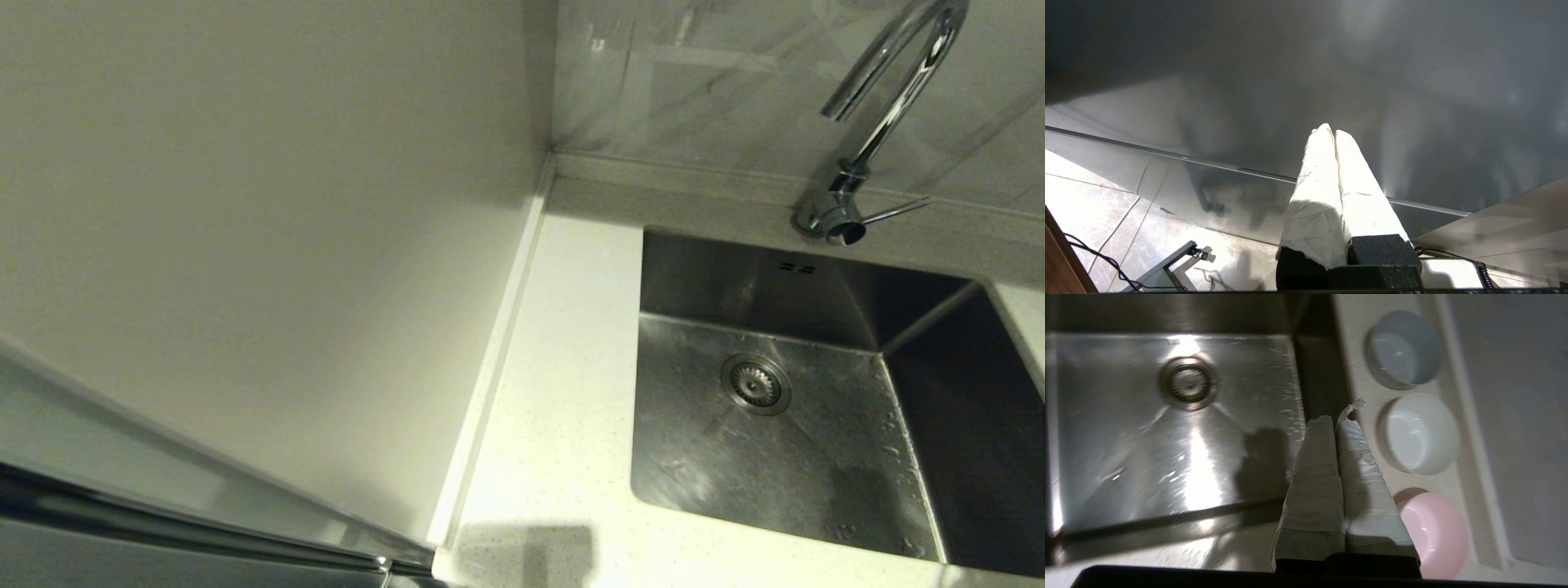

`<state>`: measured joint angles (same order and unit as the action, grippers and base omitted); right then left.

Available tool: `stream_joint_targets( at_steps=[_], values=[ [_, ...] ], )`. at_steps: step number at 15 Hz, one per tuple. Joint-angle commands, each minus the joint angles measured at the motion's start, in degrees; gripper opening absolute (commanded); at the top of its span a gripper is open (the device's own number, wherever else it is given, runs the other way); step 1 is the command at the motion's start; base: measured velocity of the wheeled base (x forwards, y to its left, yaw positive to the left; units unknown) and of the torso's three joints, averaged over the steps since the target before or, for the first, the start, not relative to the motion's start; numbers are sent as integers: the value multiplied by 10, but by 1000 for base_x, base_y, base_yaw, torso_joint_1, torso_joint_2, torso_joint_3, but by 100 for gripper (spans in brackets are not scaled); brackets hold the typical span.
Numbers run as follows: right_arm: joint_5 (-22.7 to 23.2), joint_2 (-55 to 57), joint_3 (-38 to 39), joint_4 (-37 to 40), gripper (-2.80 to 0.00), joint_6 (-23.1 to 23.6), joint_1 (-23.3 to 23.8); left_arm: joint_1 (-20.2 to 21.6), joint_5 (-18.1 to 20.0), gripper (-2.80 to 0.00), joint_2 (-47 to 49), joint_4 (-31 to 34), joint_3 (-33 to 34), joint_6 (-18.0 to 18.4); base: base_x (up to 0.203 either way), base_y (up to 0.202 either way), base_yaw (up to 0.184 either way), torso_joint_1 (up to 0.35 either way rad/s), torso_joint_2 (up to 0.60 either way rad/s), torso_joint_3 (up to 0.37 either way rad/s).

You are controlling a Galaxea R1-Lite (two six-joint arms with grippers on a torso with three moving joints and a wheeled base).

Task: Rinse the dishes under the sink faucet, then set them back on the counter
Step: Put a bowl into the sink

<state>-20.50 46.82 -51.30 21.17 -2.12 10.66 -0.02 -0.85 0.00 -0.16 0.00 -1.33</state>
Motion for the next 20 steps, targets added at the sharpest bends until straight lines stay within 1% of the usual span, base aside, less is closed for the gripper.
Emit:
stream_joint_targets(
  at_steps=[1,2,3,5,7,8,10,12,18,20],
  values=[
    [-1,92,-49,9,-280,2,81,-1,0,-280,-2,0,0,0,0,0,0,0,0,0],
    [5,110,-57,12,-280,4,112,0,0,-280,-3,0,0,0,0,0,0,0,0,0],
    [37,128,-59,14,-280,6,142,0,0,-280,-2,0,0,0,0,0,0,0,0,0],
    [134,144,-61,24,-280,10,199,-1,0,-280,-3,0,0,0,0,0,0,0,0,0],
    [234,186,-91,39,-280,32,275,-1,0,-280,-2,0,0,0,0,0,0,0,0,0],
    [268,214,-117,51,-280,47,300,0,0,-280,-2,0,0,0,0,0,0,0,0,0],
    [310,268,-173,81,-280,65,340,0,-1,-280,-2,0,0,0,0,0,0,0,0,0],
    [329,287,-191,91,-280,93,370,-1,0,-280,-3,0,0,0,0,0,0,0,0,0],
    [336,317,-200,83,-280,100,379,-1,0,-280,-2,0,0,0,0,0,0,0,0,0],
    [336,338,-198,42,-280,101,379,0,0,-280,-3,0,0,0,0,0,0,0,0,0]
  ],
)
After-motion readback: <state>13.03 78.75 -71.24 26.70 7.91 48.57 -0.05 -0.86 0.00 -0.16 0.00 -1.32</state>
